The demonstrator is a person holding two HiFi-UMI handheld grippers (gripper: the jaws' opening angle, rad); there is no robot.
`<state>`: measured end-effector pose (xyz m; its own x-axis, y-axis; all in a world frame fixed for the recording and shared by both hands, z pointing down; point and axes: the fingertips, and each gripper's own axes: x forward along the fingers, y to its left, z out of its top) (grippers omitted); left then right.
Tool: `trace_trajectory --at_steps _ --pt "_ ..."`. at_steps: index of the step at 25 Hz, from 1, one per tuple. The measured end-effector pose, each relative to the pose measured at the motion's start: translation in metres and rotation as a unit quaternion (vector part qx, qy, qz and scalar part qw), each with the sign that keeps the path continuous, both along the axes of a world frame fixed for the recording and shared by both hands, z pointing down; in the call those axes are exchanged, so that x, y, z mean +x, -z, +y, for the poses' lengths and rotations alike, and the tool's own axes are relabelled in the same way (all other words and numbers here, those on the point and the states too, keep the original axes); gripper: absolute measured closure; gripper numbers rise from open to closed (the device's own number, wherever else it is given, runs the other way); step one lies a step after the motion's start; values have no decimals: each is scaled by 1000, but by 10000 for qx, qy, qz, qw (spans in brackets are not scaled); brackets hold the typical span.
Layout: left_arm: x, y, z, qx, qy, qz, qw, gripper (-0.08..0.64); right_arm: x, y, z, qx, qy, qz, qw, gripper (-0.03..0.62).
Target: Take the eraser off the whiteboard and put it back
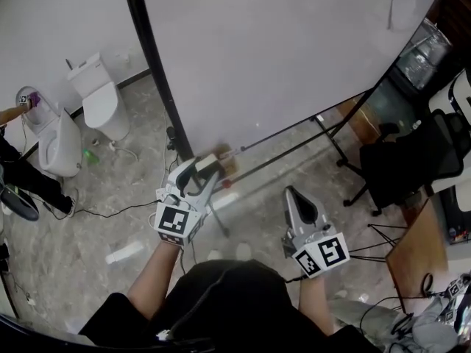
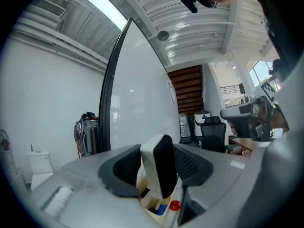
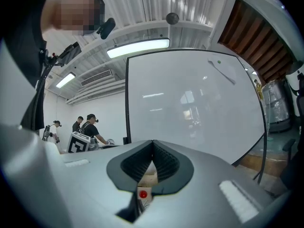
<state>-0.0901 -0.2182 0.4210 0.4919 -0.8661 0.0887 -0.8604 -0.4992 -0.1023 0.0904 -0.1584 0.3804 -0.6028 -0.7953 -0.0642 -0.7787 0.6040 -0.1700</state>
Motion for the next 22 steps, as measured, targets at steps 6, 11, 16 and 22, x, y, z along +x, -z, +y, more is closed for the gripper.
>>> trace_trajectory --at_steps 6,11,16,22 --pt "12 -13 -15 27 -173 -268 9995 345 4 -5 -3 -54 -80 20 10000 583" --pt "18 -34 -26 -118 -226 -419 9988 344 -4 -16 -6 -186 -38 89 9998 583" --pt "27 -46 -34 -244 -308 -464 9982 345 -14 -19 -12 -217 37 111 9997 583" --pt "37 -62 -44 -395 -346 -746 9958 345 -29 -31 -23 -331 189 149 9992 583"
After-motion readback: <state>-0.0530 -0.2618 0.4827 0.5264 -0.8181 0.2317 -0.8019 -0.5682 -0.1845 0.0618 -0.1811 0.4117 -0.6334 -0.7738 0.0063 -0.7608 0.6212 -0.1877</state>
